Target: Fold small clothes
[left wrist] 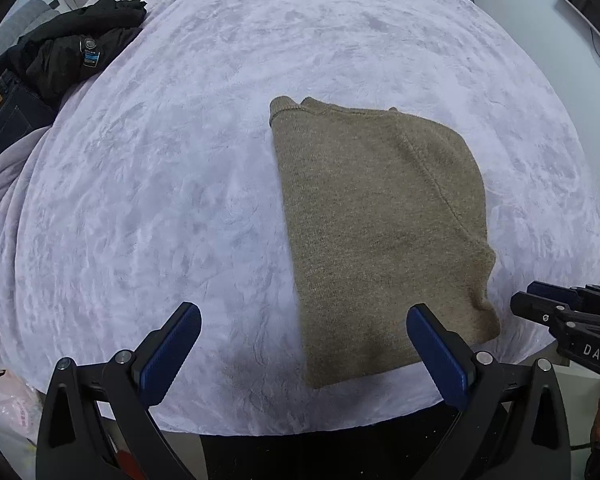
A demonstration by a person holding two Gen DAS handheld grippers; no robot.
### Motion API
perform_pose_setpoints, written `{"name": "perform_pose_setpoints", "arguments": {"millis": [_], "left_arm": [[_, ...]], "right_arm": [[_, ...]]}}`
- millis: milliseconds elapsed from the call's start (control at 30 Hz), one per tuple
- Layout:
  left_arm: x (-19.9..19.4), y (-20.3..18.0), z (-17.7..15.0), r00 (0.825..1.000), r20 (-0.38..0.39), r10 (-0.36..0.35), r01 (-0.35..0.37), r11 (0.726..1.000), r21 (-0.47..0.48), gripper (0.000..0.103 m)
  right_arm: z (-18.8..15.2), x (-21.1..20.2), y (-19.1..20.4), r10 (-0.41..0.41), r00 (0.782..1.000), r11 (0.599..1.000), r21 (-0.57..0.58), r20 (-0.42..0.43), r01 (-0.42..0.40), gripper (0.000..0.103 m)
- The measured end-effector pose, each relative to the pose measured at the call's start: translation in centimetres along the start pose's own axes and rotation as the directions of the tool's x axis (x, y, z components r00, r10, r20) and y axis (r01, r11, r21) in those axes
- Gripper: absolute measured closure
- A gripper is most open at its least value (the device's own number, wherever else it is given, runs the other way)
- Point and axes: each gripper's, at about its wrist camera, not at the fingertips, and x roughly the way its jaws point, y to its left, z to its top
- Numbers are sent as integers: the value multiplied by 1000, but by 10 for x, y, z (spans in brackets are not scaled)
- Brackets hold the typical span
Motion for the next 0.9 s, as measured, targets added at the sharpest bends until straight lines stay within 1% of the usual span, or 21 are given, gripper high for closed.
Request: {"name": "perform_pose_setpoints", "arguments": {"millis": [33,67,100,200,267,300,400,467,667,900], "left_arm": [[-3,0,1,1000,2,5,-5,1000,-5,0],[-5,0,2,1000,3,6,-6,1000,-11,0],[-8,0,3,1000,4,6,-6,1000,-19,0],[-11,1,3,1000,-1,7,-7,999,-43,0],[-12,3,3,1000,-7,11,-11,998,-55,0],[-12,3,3,1000,-11,13,-14,998,-62,0],[-12,6,2,1000,-22,13,-15,997,-78,0],[-12,8,3,999,-31,12,-15,996,-91,0],[-13,11,6,999,-29,20,-23,996,-89,0],[-17,6,8,1000,-17,20,-21,997,-71,0]], "right_arm": [[-4,-4,5,-9,1000,1000,-7,9,9,35],[-1,-9,11,-19,1000,1000,-12,22,19,27],[2,-12,17,-23,999,1000,-17,37,23,23],[10,-23,31,-40,996,999,-27,74,42,23],[12,-29,34,-51,994,998,-18,92,53,20],[13,-31,34,-55,993,998,-12,104,57,17],[12,-38,33,-80,989,997,1,127,81,0],[13,-38,36,-108,985,994,-1,134,109,0],[15,-38,32,-155,983,988,6,98,155,0],[17,-38,32,-146,987,989,35,70,144,0]]}}
